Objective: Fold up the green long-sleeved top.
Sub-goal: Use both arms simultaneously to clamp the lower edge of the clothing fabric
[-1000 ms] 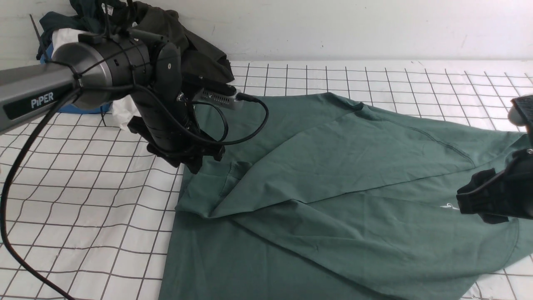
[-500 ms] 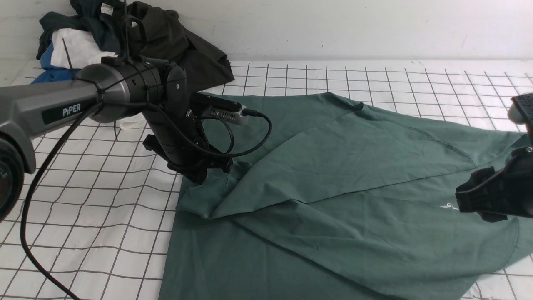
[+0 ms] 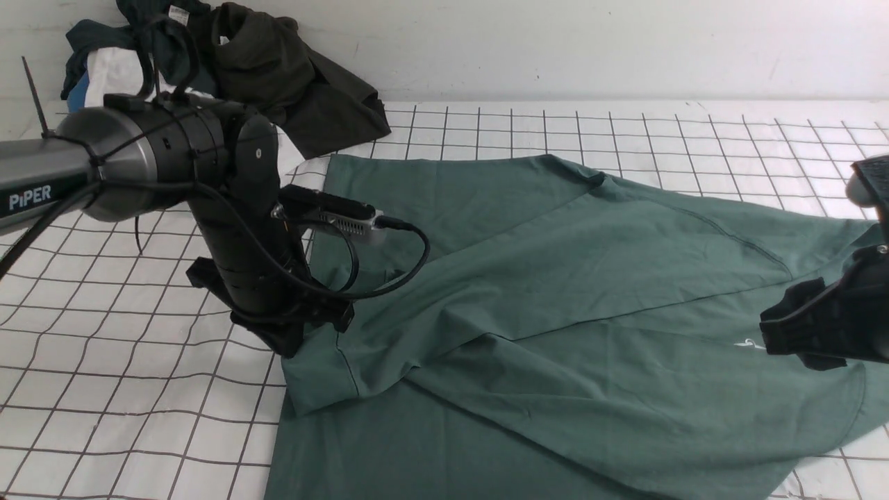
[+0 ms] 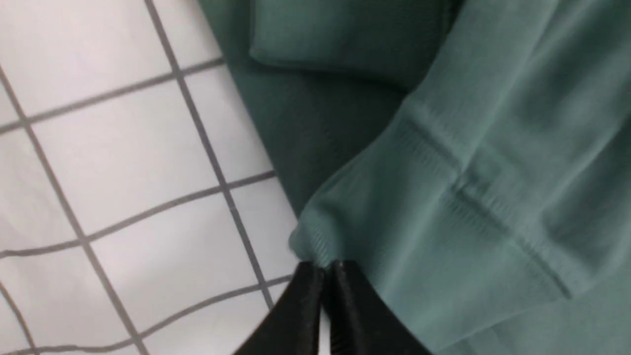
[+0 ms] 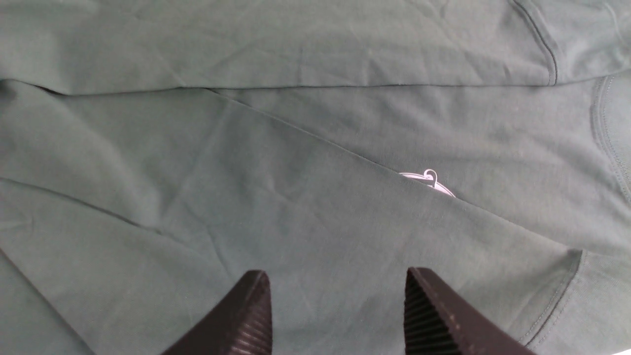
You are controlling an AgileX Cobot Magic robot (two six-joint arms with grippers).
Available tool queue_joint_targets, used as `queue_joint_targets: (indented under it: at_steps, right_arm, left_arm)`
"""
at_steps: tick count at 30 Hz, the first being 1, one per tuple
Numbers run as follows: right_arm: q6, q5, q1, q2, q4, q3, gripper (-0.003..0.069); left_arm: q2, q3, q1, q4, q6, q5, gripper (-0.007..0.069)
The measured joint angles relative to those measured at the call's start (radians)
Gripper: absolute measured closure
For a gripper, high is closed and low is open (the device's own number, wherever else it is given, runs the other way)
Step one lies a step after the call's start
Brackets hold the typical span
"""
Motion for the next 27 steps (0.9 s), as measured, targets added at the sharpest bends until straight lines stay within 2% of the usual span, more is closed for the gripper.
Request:
queue_joint_targets:
  at_steps: [3, 6, 8, 9, 11, 15, 17, 21, 22, 24, 27]
  right_arm:
    - [-0.012, -0.003, 0.0, 0.0, 0.017, 0.0, 0.0307]
    - [-0.017, -0.003, 0.0, 0.0, 0.02, 0.0, 0.0307]
    - [-0.019, -0.003, 0.0, 0.0, 0.02, 0.0, 0.0307]
    - [-0.019, -0.003, 0.0, 0.0, 0.02, 0.0, 0.0307]
    - [-0.019, -0.003, 0.0, 0.0, 0.02, 0.0, 0.0307]
    - [-0.019, -0.003, 0.0, 0.0, 0.022, 0.0, 0.0307]
    - [-0.021, -0.005, 0.0, 0.0, 0.024, 0.0, 0.0307]
    - [-0.04, -0.007, 0.0, 0.0, 0.055, 0.0, 0.0307]
    - [-0.045, -0.007, 0.0, 0.0, 0.058, 0.0, 0.0307]
    - [-0.081, -0.007, 0.0, 0.0, 0.102, 0.0, 0.0307]
    - [-0.131, -0.007, 0.0, 0.0, 0.16, 0.0, 0.0307]
  left_arm:
    - [0.005, 0.003, 0.0, 0.006, -0.007, -0.038, 0.0543]
    - [0.001, -0.023, 0.0, 0.044, -0.014, -0.042, 0.043]
    - [-0.016, -0.05, 0.0, 0.081, -0.027, -0.032, 0.035]
    - [-0.019, -0.051, 0.0, 0.084, -0.03, -0.028, 0.0343]
    - [-0.06, -0.06, -0.003, 0.1, -0.048, 0.02, 0.0278]
    - [-0.118, -0.011, -0.044, 0.11, -0.059, 0.127, 0.0239]
    - [-0.169, 0.099, -0.14, 0.126, -0.013, 0.141, 0.0231]
    - [-0.251, 0.33, -0.328, 0.2, 0.148, 0.011, 0.023]
    - [-0.254, 0.33, -0.336, 0.205, 0.156, 0.011, 0.023]
    - [-0.267, 0.452, -0.413, 0.272, 0.247, -0.055, 0.023]
    - [-0.261, 0.527, -0.432, 0.316, 0.293, -0.125, 0.023]
